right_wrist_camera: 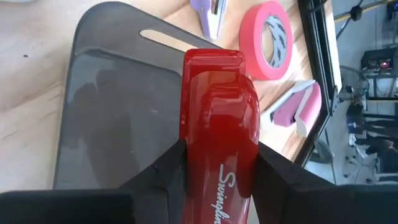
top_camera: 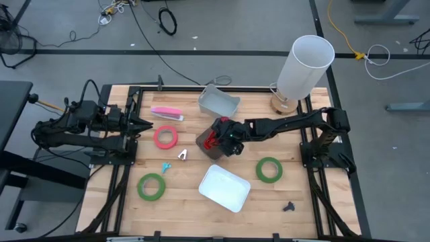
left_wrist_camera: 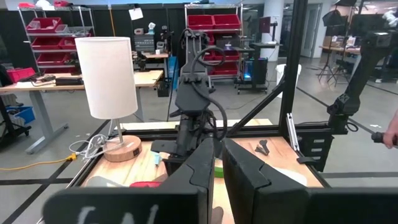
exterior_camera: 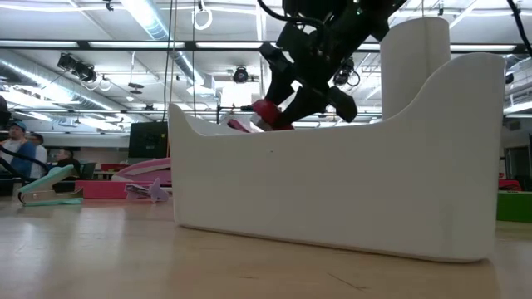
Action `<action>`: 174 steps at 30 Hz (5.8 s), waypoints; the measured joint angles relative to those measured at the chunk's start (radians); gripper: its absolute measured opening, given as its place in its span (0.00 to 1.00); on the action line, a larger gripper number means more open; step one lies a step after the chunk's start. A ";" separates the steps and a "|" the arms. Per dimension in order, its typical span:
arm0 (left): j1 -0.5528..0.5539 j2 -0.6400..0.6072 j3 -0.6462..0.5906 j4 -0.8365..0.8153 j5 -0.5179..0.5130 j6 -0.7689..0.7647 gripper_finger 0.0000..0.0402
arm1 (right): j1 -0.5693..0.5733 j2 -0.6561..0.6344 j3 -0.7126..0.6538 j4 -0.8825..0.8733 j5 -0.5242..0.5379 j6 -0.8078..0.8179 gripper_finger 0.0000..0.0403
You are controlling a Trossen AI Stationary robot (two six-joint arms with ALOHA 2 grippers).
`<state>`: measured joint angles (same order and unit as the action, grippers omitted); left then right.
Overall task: Pick and place Stapler, Stapler remover, tape
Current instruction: Put the red stapler into the black bin
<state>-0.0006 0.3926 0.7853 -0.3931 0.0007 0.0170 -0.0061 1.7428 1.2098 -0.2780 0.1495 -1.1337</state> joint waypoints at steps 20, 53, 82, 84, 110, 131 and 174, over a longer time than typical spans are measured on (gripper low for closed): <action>0.000 0.000 0.000 0.000 0.000 0.000 0.09 | 0.001 -0.003 0.001 0.005 0.054 0.226 0.60; 0.000 0.000 0.000 0.000 0.000 0.000 0.09 | -0.097 -0.007 0.184 -0.277 -0.248 0.078 0.61; 0.000 0.000 0.000 0.000 0.000 0.000 0.09 | -0.106 0.133 0.246 -0.288 -0.317 -0.027 0.50; 0.000 0.000 0.000 0.000 0.000 0.000 0.09 | -0.107 0.134 0.245 -0.294 -0.317 -0.027 0.49; 0.000 0.000 0.000 0.000 0.000 0.000 0.09 | -0.109 0.148 0.245 -0.283 -0.379 -0.003 0.38; 0.000 0.000 0.000 0.000 0.000 0.000 0.09 | -0.112 0.145 0.245 -0.284 -0.367 0.081 0.11; 0.000 0.000 0.000 0.000 0.000 0.000 0.09 | -0.118 -0.011 0.342 -0.412 -0.438 0.322 0.52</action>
<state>-0.0004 0.3927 0.7853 -0.3935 0.0010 0.0170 -0.1238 1.7319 1.5517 -0.6898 -0.2890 -0.8116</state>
